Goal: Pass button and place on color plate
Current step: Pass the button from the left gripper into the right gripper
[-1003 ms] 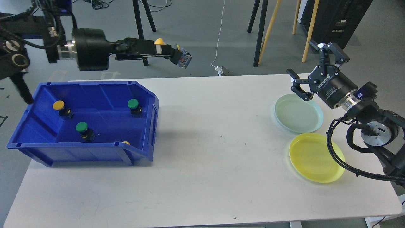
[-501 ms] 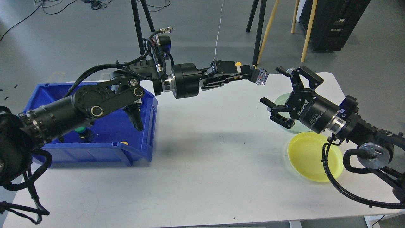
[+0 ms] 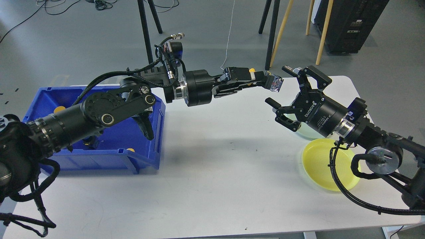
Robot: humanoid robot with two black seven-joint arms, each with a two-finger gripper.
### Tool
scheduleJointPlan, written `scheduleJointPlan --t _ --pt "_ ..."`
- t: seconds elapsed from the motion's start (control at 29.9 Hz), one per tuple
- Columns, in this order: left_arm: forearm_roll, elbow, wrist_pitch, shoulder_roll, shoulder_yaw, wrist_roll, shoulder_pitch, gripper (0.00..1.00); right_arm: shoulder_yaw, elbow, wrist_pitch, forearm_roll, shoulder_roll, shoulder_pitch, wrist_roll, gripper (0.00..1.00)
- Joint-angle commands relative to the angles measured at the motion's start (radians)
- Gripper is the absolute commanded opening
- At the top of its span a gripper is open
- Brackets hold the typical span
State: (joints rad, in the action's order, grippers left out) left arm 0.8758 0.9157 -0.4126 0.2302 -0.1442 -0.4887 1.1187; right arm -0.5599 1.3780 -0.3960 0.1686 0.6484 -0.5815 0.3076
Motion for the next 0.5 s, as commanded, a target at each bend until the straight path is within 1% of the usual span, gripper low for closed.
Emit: scheduleJointPlan --t 0.0,0.17,0.2,0.3,0.33,0.37,0.47 --pt "-0.001 0.0 0.0 0.0 0.0 0.0 0.0 0.08 -0.003 -0.007 0.008 0.002 -0.013 0.0 0.002 0.74" --pt "-0.001 0.0 0.002 0.0 0.0 0.0 0.0 0.08 -0.008 -0.011 0.028 0.002 -0.016 0.003 0.002 0.54" --pt "-0.001 0.0 0.002 0.0 0.0 0.0 0.0 0.08 -0.008 -0.011 0.028 0.002 -0.018 0.003 0.002 0.48" --pt "-0.001 0.0 0.002 0.001 -0.001 0.0 -0.002 0.08 -0.009 -0.011 0.026 0.002 -0.022 0.003 0.002 0.24" --pt "-0.001 0.0 0.003 0.0 -0.001 0.0 -0.002 0.08 -0.011 -0.011 0.031 0.002 -0.024 0.003 0.001 0.14" --pt "-0.001 0.0 0.006 0.0 -0.001 0.0 -0.007 0.08 -0.012 -0.011 0.038 0.002 -0.027 0.002 -0.001 0.09" --pt "-0.001 0.0 0.015 0.0 -0.001 0.0 -0.011 0.08 -0.014 -0.008 0.06 0.002 -0.033 0.005 -0.001 0.04"
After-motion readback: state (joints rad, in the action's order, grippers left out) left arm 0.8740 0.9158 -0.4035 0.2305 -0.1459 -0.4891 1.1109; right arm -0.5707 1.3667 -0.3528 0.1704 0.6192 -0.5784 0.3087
